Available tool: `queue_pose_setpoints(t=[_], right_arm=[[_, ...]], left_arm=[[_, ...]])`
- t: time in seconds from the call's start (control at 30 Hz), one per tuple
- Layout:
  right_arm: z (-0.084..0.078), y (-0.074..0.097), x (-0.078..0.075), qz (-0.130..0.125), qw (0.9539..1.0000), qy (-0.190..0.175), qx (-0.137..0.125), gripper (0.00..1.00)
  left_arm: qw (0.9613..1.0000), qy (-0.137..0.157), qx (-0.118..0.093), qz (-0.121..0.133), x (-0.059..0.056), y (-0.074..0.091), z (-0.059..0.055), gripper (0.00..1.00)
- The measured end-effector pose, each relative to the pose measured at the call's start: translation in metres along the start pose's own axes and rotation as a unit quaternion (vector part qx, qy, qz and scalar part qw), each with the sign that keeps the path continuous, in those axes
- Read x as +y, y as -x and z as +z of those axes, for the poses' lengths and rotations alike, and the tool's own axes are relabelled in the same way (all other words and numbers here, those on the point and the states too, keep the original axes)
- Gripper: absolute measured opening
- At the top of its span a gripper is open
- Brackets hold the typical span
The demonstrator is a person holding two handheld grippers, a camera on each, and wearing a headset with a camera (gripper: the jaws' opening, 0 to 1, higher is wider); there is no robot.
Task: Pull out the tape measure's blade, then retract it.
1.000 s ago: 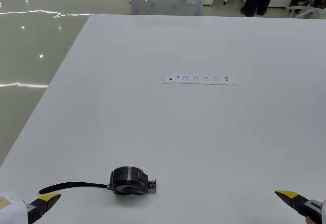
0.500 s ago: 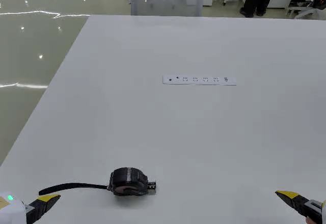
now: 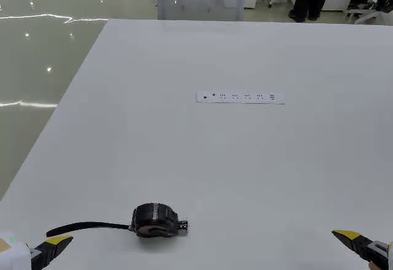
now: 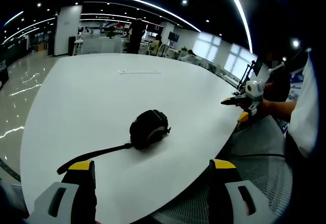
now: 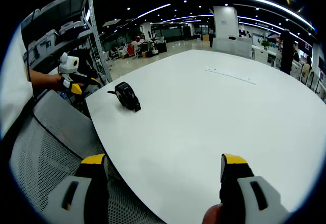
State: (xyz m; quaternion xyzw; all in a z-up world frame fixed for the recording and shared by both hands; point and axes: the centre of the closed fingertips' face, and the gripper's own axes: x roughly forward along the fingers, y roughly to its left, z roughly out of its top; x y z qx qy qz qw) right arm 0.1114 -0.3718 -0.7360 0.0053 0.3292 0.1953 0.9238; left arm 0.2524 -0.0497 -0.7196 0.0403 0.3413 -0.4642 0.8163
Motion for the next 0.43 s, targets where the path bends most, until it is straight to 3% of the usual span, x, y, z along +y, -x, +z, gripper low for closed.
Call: queue_pose_setpoints(t=[0.43], right_arm=[[-0.0031,0.0001,0.0009,0.0,1.0,-0.001,0.002,0.92]], left_arm=[[1.0,0.0,0.004,-0.004,-0.003,-0.0005,-0.0015,0.89]])
